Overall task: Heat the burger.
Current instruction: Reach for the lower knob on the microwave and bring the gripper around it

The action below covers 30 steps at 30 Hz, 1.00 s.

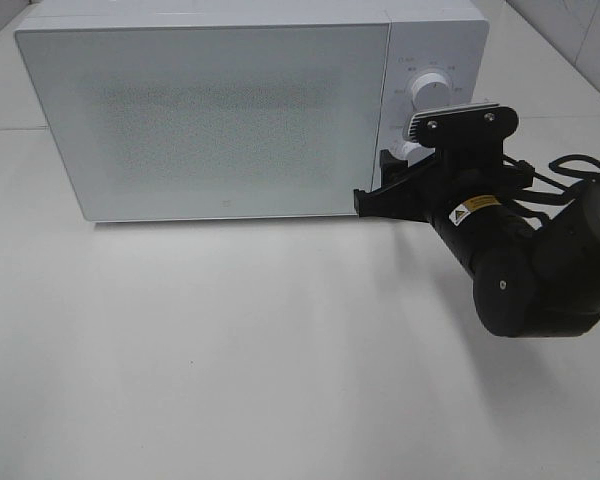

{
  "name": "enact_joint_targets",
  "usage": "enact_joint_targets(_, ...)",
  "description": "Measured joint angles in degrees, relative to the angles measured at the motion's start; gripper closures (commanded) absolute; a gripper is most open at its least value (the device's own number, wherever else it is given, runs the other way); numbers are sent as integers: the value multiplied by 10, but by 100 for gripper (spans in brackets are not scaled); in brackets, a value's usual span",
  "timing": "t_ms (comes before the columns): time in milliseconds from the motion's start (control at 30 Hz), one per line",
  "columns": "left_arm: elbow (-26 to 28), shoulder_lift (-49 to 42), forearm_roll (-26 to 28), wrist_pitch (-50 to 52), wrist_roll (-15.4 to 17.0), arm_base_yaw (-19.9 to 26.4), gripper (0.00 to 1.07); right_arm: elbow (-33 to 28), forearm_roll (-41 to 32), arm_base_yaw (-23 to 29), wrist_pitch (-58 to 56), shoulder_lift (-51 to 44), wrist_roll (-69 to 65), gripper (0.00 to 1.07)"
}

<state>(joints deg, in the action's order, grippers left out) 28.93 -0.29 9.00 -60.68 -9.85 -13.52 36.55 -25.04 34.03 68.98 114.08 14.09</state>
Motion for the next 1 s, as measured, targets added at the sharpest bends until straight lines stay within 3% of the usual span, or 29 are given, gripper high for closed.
enact_joint_targets(533,0,0,0,0,0,0,106,6,2,-32,1,1,17,47)
enact_joint_targets(767,0,0,0,0,0,0,106,6,65,-36,2,2,3,47)
enact_joint_targets(1000,0,0,0,0,0,0,106,6,44,-37,2,2,1,47)
